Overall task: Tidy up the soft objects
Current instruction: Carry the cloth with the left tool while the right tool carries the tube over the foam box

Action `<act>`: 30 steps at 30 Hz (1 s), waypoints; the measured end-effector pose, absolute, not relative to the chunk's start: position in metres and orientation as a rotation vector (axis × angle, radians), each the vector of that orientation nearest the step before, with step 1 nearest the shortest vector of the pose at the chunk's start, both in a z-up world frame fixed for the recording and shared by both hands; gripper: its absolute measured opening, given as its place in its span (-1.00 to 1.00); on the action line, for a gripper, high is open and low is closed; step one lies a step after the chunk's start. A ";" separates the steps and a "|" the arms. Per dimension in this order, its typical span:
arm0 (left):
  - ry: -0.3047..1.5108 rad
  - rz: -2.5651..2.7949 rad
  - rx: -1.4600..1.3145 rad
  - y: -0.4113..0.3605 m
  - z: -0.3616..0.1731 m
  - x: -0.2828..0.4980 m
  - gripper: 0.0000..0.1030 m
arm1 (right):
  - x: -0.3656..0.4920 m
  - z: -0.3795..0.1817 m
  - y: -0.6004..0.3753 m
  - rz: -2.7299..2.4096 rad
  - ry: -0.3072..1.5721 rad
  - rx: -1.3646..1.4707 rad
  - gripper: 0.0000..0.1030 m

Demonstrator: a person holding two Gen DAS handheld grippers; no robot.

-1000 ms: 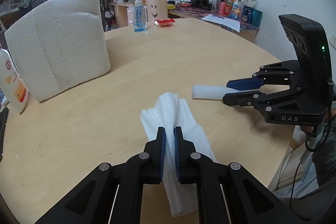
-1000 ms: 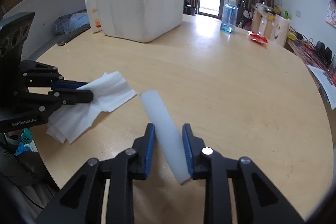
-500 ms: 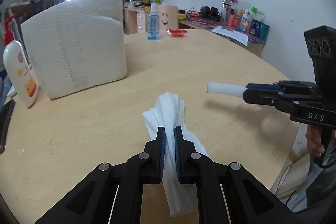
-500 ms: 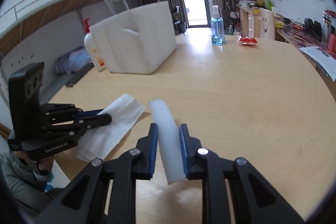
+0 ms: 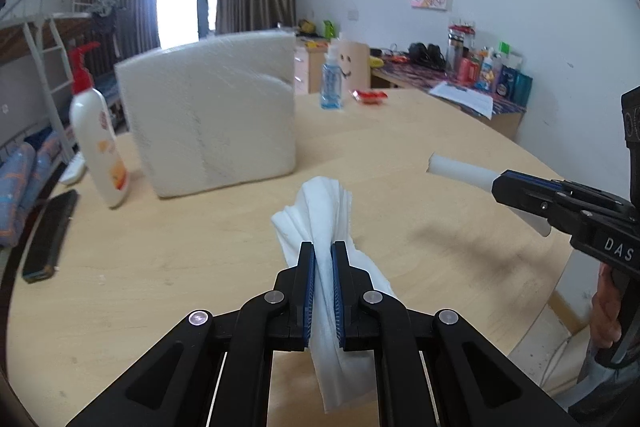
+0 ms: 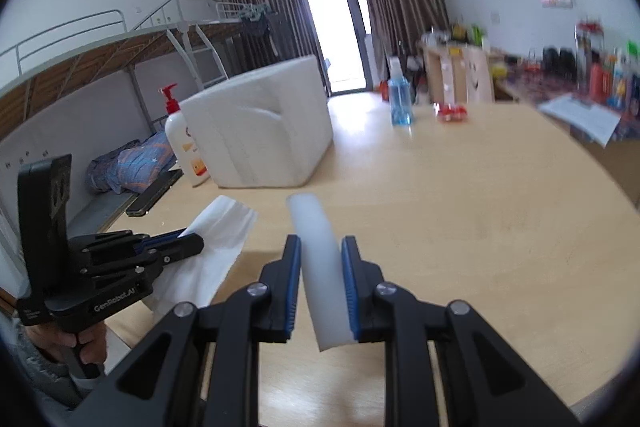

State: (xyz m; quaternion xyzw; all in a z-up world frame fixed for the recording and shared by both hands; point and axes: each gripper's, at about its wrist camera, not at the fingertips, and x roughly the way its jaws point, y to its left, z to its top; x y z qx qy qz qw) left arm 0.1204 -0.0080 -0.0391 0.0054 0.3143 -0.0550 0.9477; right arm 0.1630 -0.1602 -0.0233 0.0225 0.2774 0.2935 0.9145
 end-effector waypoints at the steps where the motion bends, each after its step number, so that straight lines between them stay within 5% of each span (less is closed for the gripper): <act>1: 0.633 -0.103 0.010 -0.005 -0.036 0.118 -0.82 | 0.160 -0.020 -0.156 0.606 0.560 0.041 -0.53; 30: 0.356 0.027 0.050 0.028 0.039 0.042 -0.82 | 0.116 0.034 -0.107 0.712 0.374 -0.007 -0.53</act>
